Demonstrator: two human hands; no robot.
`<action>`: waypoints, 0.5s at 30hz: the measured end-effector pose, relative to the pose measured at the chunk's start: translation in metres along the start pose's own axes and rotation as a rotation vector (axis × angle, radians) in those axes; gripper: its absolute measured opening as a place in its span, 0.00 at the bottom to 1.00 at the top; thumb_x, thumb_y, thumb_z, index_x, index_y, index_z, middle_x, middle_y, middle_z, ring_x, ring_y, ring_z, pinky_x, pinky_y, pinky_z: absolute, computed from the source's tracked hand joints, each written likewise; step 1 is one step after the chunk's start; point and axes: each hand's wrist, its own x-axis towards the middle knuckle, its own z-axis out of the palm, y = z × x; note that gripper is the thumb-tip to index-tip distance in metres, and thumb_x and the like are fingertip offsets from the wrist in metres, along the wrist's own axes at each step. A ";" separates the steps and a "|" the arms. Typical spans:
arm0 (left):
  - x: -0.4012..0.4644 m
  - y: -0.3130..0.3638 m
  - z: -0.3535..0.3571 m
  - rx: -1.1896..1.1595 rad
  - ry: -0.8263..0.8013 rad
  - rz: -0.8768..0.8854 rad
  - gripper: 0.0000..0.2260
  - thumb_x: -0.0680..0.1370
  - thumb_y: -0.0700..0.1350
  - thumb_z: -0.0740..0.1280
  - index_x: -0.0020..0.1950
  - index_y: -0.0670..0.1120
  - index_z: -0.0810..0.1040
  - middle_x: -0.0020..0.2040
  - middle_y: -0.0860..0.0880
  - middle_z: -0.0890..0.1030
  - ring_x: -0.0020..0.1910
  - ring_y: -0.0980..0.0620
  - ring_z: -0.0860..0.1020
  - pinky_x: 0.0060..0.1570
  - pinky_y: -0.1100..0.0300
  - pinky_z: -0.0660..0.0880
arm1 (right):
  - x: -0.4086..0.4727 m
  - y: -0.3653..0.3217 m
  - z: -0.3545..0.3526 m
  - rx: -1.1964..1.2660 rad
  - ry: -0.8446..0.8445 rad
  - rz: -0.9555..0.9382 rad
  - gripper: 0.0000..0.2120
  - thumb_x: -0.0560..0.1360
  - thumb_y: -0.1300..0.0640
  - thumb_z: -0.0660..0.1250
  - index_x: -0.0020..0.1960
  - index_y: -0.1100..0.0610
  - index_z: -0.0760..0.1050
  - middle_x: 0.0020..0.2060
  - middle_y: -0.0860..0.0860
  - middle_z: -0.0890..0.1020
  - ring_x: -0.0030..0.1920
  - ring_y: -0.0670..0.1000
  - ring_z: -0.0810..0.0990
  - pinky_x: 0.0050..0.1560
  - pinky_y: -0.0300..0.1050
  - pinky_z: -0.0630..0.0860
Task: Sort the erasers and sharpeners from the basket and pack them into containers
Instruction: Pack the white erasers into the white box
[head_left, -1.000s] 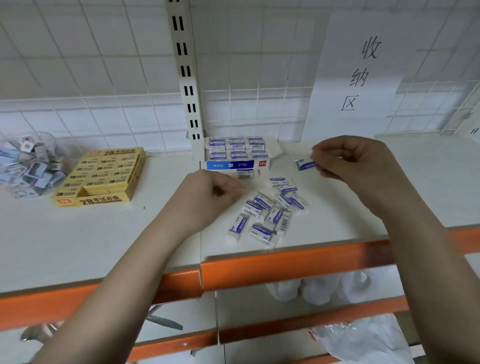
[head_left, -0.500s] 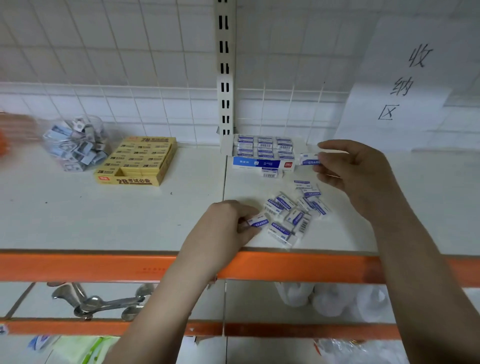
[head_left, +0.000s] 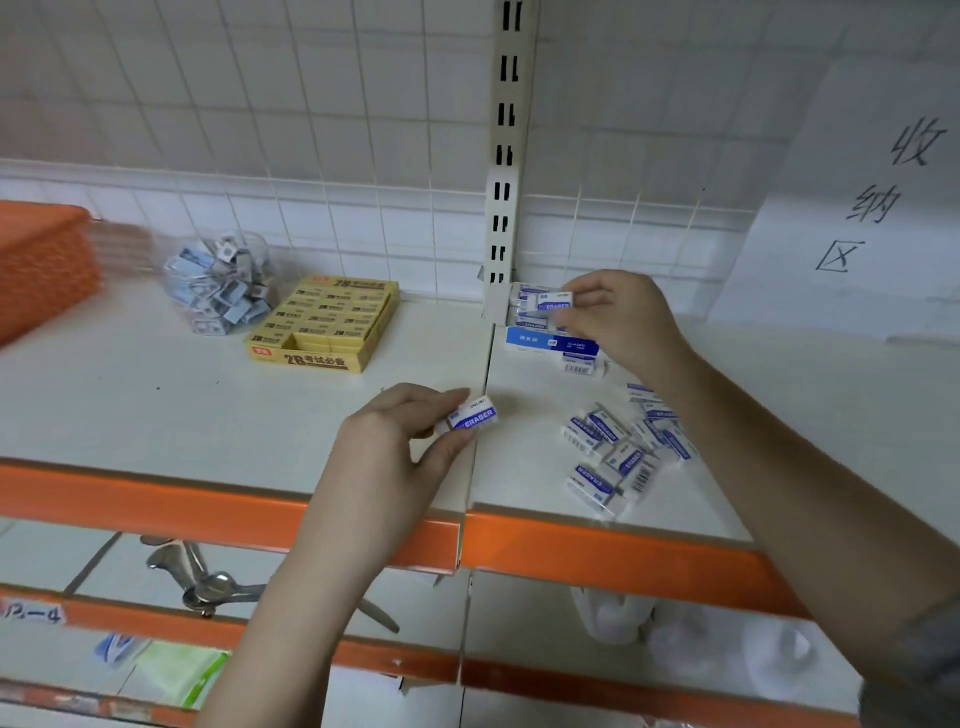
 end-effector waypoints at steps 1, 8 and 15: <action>0.000 -0.002 -0.002 -0.003 0.015 -0.010 0.13 0.72 0.40 0.72 0.56 0.45 0.81 0.45 0.55 0.79 0.47 0.61 0.76 0.48 0.73 0.72 | 0.009 0.002 0.004 -0.020 0.007 0.001 0.14 0.71 0.58 0.73 0.55 0.57 0.78 0.47 0.52 0.84 0.43 0.50 0.84 0.46 0.52 0.81; -0.002 -0.015 -0.015 0.014 0.073 -0.071 0.10 0.72 0.39 0.71 0.53 0.45 0.83 0.46 0.53 0.81 0.48 0.61 0.76 0.47 0.74 0.72 | 0.046 0.020 0.024 -0.221 -0.030 -0.027 0.12 0.74 0.58 0.70 0.56 0.58 0.77 0.51 0.54 0.82 0.45 0.47 0.77 0.42 0.38 0.71; 0.002 -0.020 -0.018 0.031 0.071 -0.072 0.09 0.73 0.39 0.70 0.53 0.47 0.83 0.46 0.54 0.80 0.44 0.59 0.77 0.47 0.67 0.73 | 0.048 0.027 0.028 -0.258 -0.037 -0.082 0.12 0.72 0.59 0.72 0.55 0.61 0.79 0.45 0.57 0.82 0.42 0.50 0.78 0.50 0.39 0.73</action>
